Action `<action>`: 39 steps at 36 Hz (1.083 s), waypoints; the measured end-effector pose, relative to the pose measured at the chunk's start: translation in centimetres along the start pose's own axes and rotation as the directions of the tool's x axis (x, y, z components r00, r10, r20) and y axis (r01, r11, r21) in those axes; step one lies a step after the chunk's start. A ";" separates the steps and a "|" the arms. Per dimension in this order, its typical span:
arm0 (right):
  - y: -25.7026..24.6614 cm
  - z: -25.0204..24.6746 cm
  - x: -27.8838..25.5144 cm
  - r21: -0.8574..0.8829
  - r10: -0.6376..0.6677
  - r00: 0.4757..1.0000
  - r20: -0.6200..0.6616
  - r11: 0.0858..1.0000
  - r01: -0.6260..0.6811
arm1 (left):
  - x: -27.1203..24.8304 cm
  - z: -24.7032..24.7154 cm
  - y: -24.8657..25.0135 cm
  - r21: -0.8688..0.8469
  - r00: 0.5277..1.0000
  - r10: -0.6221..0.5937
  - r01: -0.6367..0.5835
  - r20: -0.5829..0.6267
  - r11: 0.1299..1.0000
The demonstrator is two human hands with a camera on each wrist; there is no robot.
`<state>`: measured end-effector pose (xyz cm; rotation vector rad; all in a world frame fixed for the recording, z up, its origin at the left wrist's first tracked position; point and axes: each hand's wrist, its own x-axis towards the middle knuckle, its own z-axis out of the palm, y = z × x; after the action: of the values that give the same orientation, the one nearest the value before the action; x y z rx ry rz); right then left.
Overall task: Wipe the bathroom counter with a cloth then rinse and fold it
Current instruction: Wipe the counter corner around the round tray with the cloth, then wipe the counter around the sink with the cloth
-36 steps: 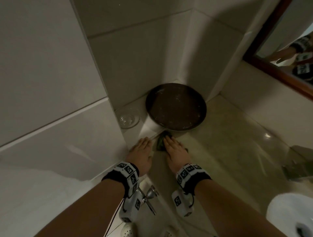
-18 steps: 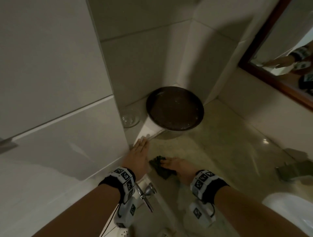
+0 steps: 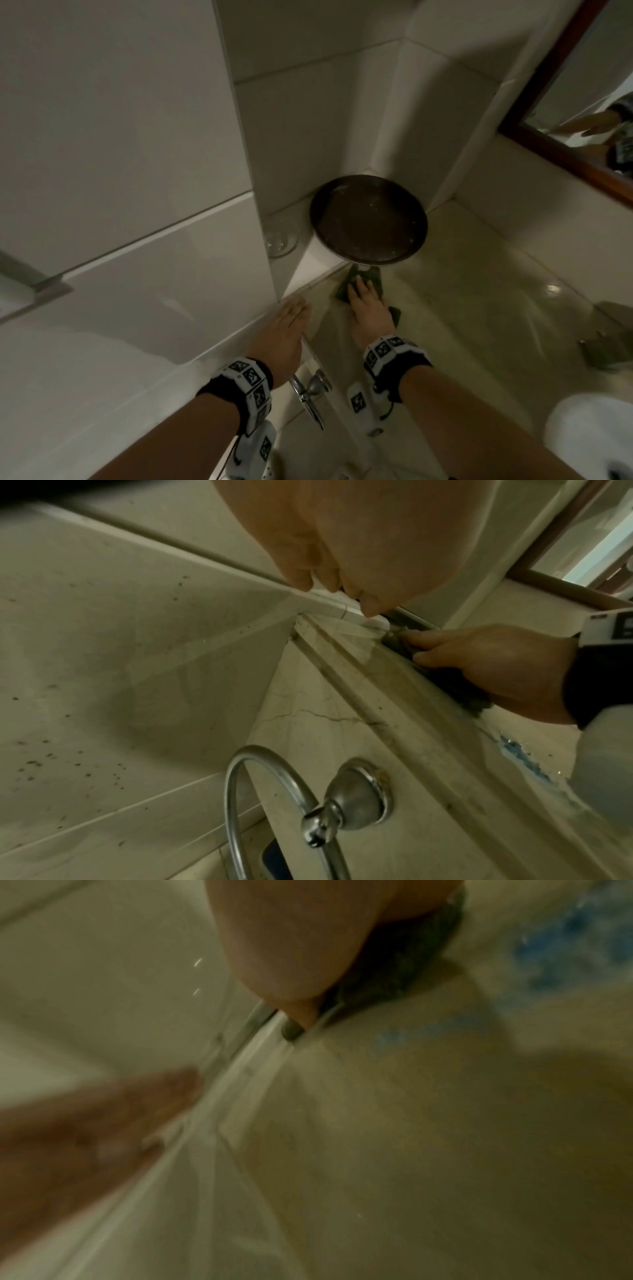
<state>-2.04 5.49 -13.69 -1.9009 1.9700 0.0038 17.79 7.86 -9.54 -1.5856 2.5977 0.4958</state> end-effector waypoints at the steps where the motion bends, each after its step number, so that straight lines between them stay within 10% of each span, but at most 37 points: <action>1: 0.0 0.3 0.0 -0.026 -0.021 1.000 0.007 0.999 0.021 | -0.3 0.1 0.1 -0.011 1.000 -0.007 0.007 0.002 1.000; 12: -2.0 0.5 0.9 -0.031 -0.167 0.980 0.112 0.985 0.171 | -0.4 1.5 -0.3 -0.068 0.996 -0.036 0.041 0.082 0.997; 21: -1.4 -0.6 1.5 -0.098 -0.428 0.789 0.440 0.851 0.516 | 0.0 2.0 0.3 -0.075 0.994 -0.039 0.046 0.104 0.996; 34: 7.0 -0.9 -4.6 0.468 -0.630 0.749 0.206 0.735 0.490 | 1.1 2.7 2.9 -0.069 0.971 0.095 -0.082 0.219 0.994; 39: 7.1 -2.4 -7.3 0.392 -0.344 0.865 0.366 0.900 0.192 | 1.4 3.0 3.9 -0.078 0.962 0.143 -0.128 0.233 0.989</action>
<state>-9.62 12.36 -11.29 -1.7460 1.3026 -0.0029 13.36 9.15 -11.71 -1.2770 2.5395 0.7346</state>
